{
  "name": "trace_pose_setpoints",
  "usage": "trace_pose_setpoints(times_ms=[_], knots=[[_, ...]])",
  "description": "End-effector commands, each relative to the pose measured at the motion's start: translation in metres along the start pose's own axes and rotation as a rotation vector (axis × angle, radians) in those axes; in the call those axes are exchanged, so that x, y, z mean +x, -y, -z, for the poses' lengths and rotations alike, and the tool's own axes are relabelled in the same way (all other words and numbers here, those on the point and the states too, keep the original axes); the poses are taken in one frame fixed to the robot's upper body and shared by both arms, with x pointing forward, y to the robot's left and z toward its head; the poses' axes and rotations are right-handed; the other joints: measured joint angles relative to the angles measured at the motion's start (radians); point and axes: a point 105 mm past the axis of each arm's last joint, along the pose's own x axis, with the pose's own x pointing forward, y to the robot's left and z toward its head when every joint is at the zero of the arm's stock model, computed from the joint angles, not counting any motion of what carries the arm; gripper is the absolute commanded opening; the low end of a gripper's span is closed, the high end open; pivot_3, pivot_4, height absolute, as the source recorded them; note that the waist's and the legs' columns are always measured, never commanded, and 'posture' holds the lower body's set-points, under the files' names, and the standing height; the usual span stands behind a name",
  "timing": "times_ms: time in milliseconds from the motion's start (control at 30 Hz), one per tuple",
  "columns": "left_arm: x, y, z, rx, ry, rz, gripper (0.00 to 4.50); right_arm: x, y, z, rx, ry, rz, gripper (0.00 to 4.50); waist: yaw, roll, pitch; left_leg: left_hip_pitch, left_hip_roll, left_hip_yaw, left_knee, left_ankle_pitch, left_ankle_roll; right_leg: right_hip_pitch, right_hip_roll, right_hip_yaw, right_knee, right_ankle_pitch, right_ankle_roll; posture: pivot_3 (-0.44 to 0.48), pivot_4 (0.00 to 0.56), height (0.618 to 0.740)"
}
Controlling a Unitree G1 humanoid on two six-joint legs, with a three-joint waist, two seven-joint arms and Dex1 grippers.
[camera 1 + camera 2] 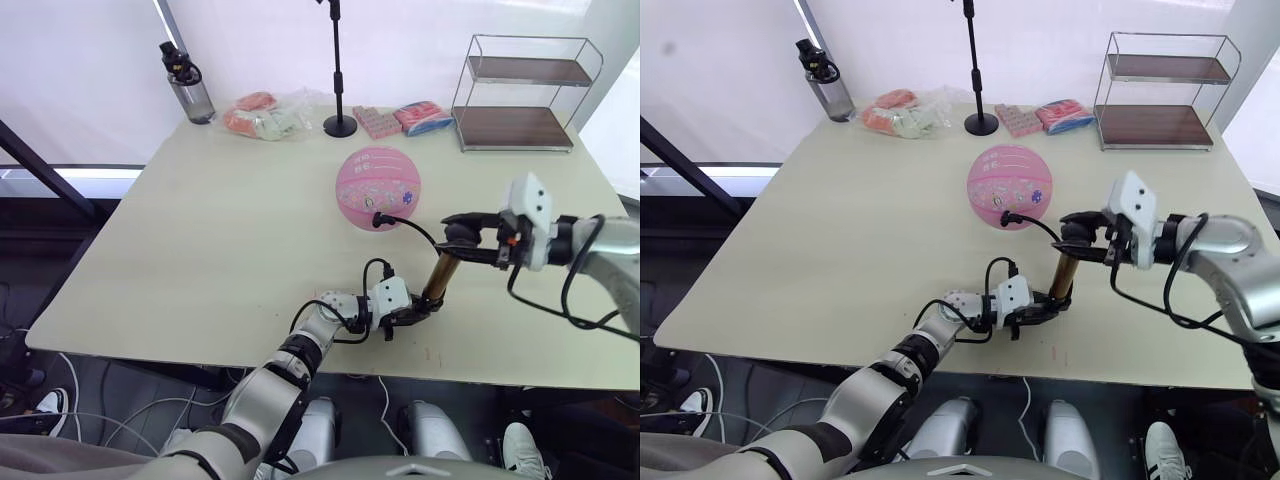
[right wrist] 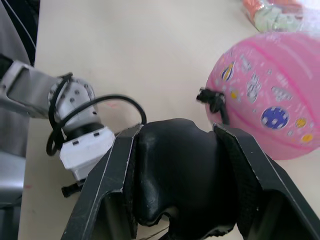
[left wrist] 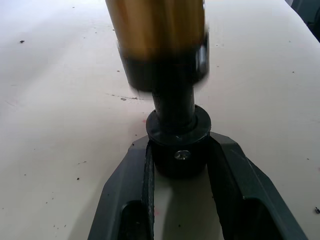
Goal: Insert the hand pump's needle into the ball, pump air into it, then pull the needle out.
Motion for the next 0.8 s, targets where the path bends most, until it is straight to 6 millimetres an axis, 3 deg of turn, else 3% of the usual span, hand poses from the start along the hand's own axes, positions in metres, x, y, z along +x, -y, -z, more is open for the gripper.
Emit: trace_pose_setpoints(times_ms=[33,300,500,633,800], knots=[[-0.009,0.041,0.051,-0.111,-0.174,0.118,1.09,-0.032,0.023,-0.057,-0.135,0.087,0.125,1.80,0.003,0.001,0.002,0.000,0.000,0.000,0.000,0.000,0.000,0.000,0.000,0.000,0.000,0.000,0.000,0.000,0.150,0.731],[-0.008,0.041,0.051,-0.110,-0.173,0.119,1.09,-0.055,0.027,-0.100,-0.165,0.109,0.128,1.80,0.007,0.002,0.004,-0.001,0.000,0.001,0.000,0.000,0.000,-0.001,0.000,0.000,0.000,0.000,0.000,0.000,0.150,0.731],[-0.008,0.041,0.050,-0.109,-0.173,0.120,1.09,-0.065,0.029,-0.117,-0.184,0.108,0.131,1.80,0.008,0.001,0.004,-0.002,0.001,0.001,0.000,0.000,0.000,-0.002,0.000,0.000,0.000,0.000,0.000,0.000,0.150,0.731],[-0.008,0.041,0.050,-0.109,-0.174,0.118,1.09,-0.063,0.027,-0.118,-0.191,0.103,0.120,1.80,0.008,0.001,0.004,-0.003,0.001,0.001,0.000,0.000,0.000,-0.003,0.000,0.000,0.000,0.000,0.000,0.000,0.150,0.731],[-0.008,0.040,0.050,-0.109,-0.175,0.115,1.09,-0.049,0.022,-0.090,-0.172,0.035,0.090,1.80,0.008,0.001,0.004,-0.003,0.001,0.001,0.000,0.000,0.000,-0.003,0.000,0.000,0.000,0.000,0.000,0.000,0.150,0.731]])
